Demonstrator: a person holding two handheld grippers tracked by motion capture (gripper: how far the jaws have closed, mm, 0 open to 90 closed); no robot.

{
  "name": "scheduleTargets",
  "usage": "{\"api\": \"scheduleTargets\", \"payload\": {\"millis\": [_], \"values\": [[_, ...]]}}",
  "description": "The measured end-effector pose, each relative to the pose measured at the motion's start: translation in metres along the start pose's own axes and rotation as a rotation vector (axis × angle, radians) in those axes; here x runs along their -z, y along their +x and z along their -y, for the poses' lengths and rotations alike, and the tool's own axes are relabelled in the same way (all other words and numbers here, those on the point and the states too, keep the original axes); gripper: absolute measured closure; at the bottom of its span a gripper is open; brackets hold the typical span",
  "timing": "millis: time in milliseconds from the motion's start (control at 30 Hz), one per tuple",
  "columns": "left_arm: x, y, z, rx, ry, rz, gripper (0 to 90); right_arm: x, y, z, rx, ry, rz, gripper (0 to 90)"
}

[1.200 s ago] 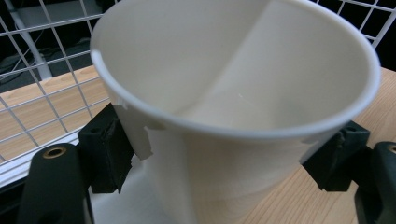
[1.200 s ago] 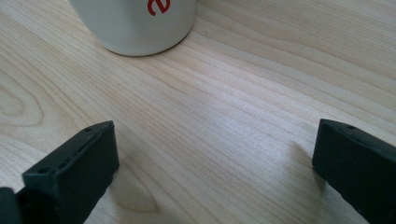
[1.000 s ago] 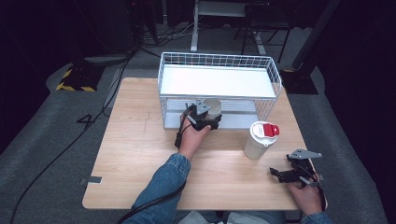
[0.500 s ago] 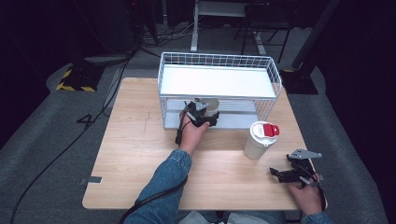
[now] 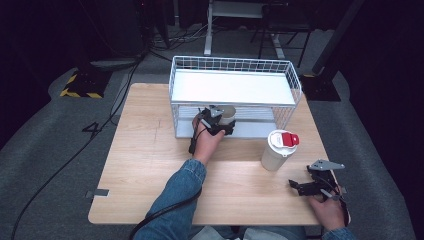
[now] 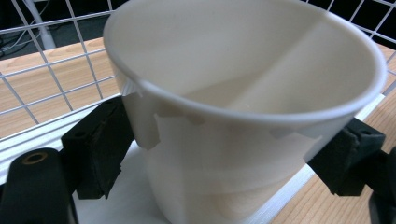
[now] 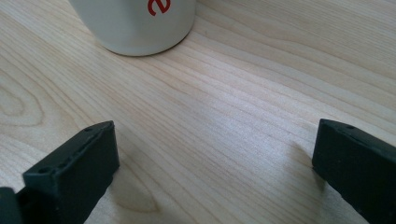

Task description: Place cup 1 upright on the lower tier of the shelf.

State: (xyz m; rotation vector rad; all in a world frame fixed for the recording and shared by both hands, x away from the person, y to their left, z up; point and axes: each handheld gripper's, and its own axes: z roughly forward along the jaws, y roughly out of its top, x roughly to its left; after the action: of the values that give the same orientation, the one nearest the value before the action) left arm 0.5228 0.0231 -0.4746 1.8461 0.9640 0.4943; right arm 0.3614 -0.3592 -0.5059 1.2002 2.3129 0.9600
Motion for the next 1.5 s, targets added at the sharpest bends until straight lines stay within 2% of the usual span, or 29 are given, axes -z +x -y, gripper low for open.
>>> {"api": "scheduleTargets", "payload": {"millis": [67,133,333,500,633,800,900,1067,1367,1500], "values": [[0.001,0.000,0.002,0.022,-0.003,-0.009,15.3,0.000,0.000,0.000,0.000,0.000,0.000,0.5],[0.002,0.001,0.003,0.024,-0.005,-0.001,15.3,0.000,0.000,0.000,0.000,0.000,0.000,0.5],[0.009,0.002,0.006,-0.005,-0.021,-0.009,15.4,0.000,0.000,0.000,0.000,0.000,0.000,0.5],[0.016,-0.001,0.011,0.007,-0.042,-0.003,15.4,0.000,0.000,0.000,0.000,0.000,0.000,0.5],[0.024,-0.002,0.011,-0.018,-0.054,-0.002,15.4,0.000,0.000,0.000,0.000,0.000,0.000,0.5],[0.040,-0.004,0.011,-0.035,-0.052,-0.004,15.4,0.000,0.000,0.000,0.000,0.000,0.000,0.5],[0.052,-0.005,0.010,-0.042,-0.057,0.008,15.4,0.000,0.000,0.000,0.000,0.000,0.000,0.5],[0.073,-0.006,0.009,-0.076,-0.044,0.014,15.4,0.000,0.000,0.000,0.000,0.000,0.000,0.5],[0.108,-0.011,0.005,-0.101,-0.045,0.042,15.4,0.000,0.000,0.000,-0.001,0.000,0.000,0.5],[0.120,-0.011,0.008,-0.116,-0.009,0.032,15.5,0.000,0.000,0.000,-0.001,0.000,0.000,0.5]]}}
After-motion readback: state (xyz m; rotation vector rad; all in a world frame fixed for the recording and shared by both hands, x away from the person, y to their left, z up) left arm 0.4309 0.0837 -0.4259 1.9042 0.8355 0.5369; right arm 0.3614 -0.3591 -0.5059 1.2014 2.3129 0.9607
